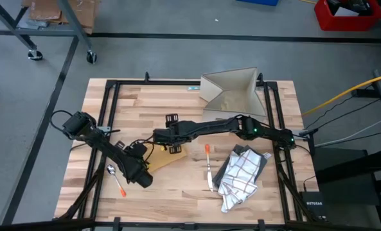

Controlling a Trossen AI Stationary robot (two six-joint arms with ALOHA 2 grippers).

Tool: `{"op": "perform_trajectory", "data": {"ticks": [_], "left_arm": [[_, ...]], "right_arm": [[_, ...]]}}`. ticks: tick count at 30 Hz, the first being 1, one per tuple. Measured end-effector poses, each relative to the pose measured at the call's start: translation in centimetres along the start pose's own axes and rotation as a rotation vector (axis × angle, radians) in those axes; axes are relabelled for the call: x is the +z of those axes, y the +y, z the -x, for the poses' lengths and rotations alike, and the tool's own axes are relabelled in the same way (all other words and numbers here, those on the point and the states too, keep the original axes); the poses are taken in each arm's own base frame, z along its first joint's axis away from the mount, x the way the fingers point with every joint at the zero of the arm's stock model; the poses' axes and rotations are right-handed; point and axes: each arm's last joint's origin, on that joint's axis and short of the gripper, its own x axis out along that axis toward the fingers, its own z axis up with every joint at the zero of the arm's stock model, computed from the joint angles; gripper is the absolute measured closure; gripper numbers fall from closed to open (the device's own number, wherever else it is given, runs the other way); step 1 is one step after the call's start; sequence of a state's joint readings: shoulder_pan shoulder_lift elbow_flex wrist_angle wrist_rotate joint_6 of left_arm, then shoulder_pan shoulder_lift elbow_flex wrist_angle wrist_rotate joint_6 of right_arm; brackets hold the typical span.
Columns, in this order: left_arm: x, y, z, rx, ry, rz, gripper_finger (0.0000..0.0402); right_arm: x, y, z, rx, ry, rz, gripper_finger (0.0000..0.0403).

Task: Fold towel
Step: Fold the orange kitchen towel

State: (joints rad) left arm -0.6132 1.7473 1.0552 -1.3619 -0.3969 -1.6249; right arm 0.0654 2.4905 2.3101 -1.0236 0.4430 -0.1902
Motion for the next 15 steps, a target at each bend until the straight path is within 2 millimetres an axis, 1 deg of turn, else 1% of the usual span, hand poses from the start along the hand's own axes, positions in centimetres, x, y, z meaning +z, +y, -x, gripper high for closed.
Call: {"op": "perform_trajectory", "data": {"ticks": [5,7,10,12,15], "left_arm": [[1.0,0.8,1.8,0.073,-0.004,-0.036,0.0307],[1.3,0.8,2.5,0.067,-0.004,-0.031,0.0307],[1.8,0.3,3.3,0.002,0.001,-0.001,0.0308],[1.9,-0.3,3.8,-0.067,0.002,0.01,0.0308],[2.1,-1.5,4.3,-0.192,-0.003,-0.016,0.0308]], "right_arm": [[1.0,-1.2,2.0,-0.028,-0.086,-0.043,0.0173],[1.1,-1.4,2.3,-0.022,-0.098,-0.049,0.0173],[1.0,-1.1,3.0,0.033,-0.101,-0.08,0.0173],[0.9,-0.7,3.4,0.122,-0.102,-0.121,0.0173],[0.7,0.3,3.6,0.267,-0.085,-0.133,0.0173]]}}
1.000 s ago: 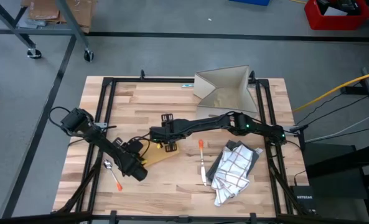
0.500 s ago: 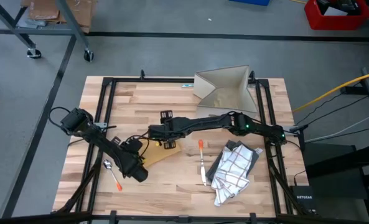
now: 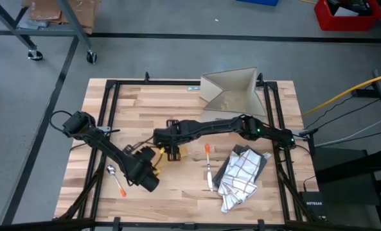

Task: Fold towel
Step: Fold the orange kitchen towel

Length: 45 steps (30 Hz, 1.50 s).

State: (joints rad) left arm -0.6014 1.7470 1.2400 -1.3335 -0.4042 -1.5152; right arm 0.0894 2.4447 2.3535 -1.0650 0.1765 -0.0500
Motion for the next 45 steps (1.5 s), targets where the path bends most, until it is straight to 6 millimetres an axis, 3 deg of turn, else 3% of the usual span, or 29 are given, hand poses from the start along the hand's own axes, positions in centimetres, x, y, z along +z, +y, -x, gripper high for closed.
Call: {"op": "perform_trajectory", "data": {"ticks": [8,16,21,26,34,40,45], "left_arm": [[-0.3,-2.2,-1.1,-0.212,-0.058,-0.073,0.0308],[-1.3,-1.6,-3.6,-0.171,-0.055,-0.022,0.0308],[-2.0,-1.5,-5.2,-0.2,-0.058,0.039,0.0308],[-2.5,-1.7,-6.4,-0.252,-0.071,0.071,0.0308],[-2.2,-1.2,-5.4,-0.261,-0.053,0.129,0.0308],[-1.2,-0.6,-3.2,-0.318,-0.061,0.074,0.0308],[-0.9,-0.1,-2.5,-0.342,-0.077,0.078,0.0308]], "right_arm": [[-0.3,2.3,-1.1,0.071,0.022,0.036,0.0173],[-1.0,2.8,-5.0,0.046,0.076,0.043,0.0173],[-1.4,3.1,-6.3,0.047,0.101,0.047,0.0173],[-1.4,3.2,-6.3,0.047,0.105,0.05,0.0173],[-1.5,3.0,-6.1,0.022,0.115,0.053,0.0173],[-1.2,2.6,-4.1,0.016,0.119,0.056,0.0173],[-1.1,2.0,-2.0,-0.045,0.117,0.059,0.0173]]}}
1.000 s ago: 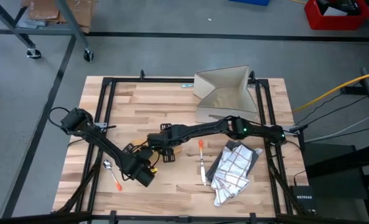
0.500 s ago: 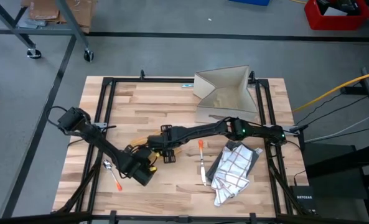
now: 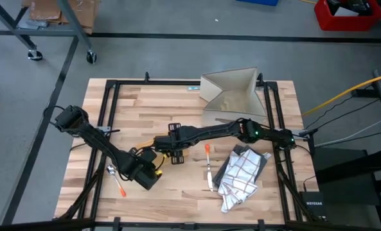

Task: Fold towel
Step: Fold the orange kitchen towel

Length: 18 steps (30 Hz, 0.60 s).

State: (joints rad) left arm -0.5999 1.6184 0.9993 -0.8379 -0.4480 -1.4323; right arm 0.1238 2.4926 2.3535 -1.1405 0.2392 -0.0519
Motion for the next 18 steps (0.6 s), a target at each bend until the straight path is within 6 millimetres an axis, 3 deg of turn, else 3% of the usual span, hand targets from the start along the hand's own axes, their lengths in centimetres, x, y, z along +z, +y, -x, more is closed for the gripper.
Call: {"op": "perform_trajectory", "data": {"ticks": [8,18], "left_arm": [[-0.1,0.7,0.2,0.059,0.035,-0.062,0.0308],[-0.8,1.2,0.6,0.104,0.047,-0.099,0.0308]], "right_arm": [[-0.7,-0.6,0.7,-0.023,0.056,0.013,0.0173],[-1.3,-3.6,-0.4,-0.038,0.098,-0.043,0.0173]]}}
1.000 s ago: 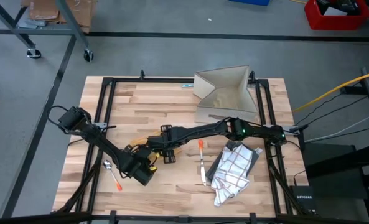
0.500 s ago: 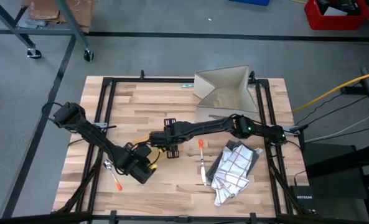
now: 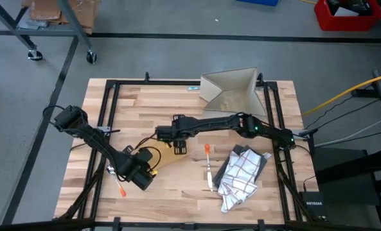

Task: Fold towel
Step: Fold the orange kitchen towel

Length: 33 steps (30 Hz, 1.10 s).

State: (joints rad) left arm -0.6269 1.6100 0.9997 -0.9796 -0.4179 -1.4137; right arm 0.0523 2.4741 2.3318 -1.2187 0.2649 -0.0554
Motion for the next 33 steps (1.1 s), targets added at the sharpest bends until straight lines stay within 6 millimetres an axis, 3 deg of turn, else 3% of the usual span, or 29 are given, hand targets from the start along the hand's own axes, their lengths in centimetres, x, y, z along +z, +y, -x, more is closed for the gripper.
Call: {"op": "perform_trajectory", "data": {"ticks": [6,15,26,33], "left_arm": [[-0.5,-0.1,0.0,-0.016,-0.003,-0.008,0.0308],[-1.7,0.0,-2.3,-0.094,-0.015,0.038,0.0308],[-1.9,0.0,-2.8,-0.122,-0.015,0.152,0.0312],[-0.7,-1.6,-0.8,-0.203,-0.036,0.096,0.0353]], "right_arm": [[-0.6,-0.4,-2.2,0.057,0.029,-0.018,0.0173],[-1.3,0.0,-4.3,0.063,0.043,-0.019,0.0173],[-1.3,0.0,-4.0,0.066,0.058,-0.013,0.0173],[-1.0,-0.9,-0.6,0.074,0.093,-0.004,0.0173]]}}
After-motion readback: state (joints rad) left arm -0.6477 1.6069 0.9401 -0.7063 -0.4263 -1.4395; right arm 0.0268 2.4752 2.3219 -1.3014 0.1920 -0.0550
